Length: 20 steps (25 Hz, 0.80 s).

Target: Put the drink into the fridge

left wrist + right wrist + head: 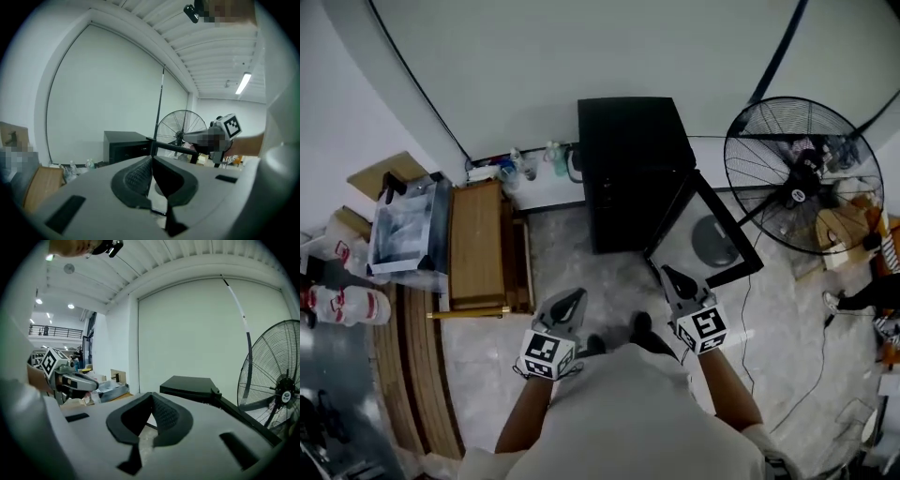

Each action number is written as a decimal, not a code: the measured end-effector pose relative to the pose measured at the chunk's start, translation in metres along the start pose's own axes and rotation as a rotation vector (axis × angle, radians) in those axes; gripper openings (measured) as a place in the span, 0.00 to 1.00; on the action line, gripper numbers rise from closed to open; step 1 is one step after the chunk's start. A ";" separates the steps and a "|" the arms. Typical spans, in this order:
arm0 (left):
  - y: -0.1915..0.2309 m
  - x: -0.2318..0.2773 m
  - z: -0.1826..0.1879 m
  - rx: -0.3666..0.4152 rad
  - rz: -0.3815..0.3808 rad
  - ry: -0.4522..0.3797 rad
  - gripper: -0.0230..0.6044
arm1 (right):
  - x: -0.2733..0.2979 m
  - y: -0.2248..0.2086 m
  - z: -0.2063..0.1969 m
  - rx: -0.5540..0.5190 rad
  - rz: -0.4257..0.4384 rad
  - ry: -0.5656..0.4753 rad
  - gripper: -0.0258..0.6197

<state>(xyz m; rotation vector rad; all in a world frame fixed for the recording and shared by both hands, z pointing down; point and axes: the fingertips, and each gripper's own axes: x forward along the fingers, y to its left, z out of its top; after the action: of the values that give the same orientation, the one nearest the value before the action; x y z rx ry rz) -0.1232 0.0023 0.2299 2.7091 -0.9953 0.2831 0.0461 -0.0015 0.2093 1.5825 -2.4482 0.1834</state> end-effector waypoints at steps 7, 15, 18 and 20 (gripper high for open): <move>-0.006 0.008 0.000 0.009 -0.066 0.009 0.05 | -0.024 -0.001 0.004 -0.016 -0.035 0.003 0.03; -0.021 0.026 0.026 -0.009 -0.007 -0.039 0.05 | -0.035 -0.031 0.013 0.004 -0.006 -0.027 0.03; -0.023 0.030 0.031 -0.006 0.018 -0.055 0.05 | -0.032 -0.038 0.015 0.009 0.022 -0.035 0.03; -0.022 0.031 0.030 -0.012 0.040 -0.057 0.05 | -0.030 -0.040 0.015 0.014 0.040 -0.035 0.03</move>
<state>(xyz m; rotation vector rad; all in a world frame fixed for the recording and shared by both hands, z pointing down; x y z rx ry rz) -0.0828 -0.0089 0.2059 2.7026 -1.0644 0.2078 0.0921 0.0049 0.1867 1.5558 -2.5126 0.1812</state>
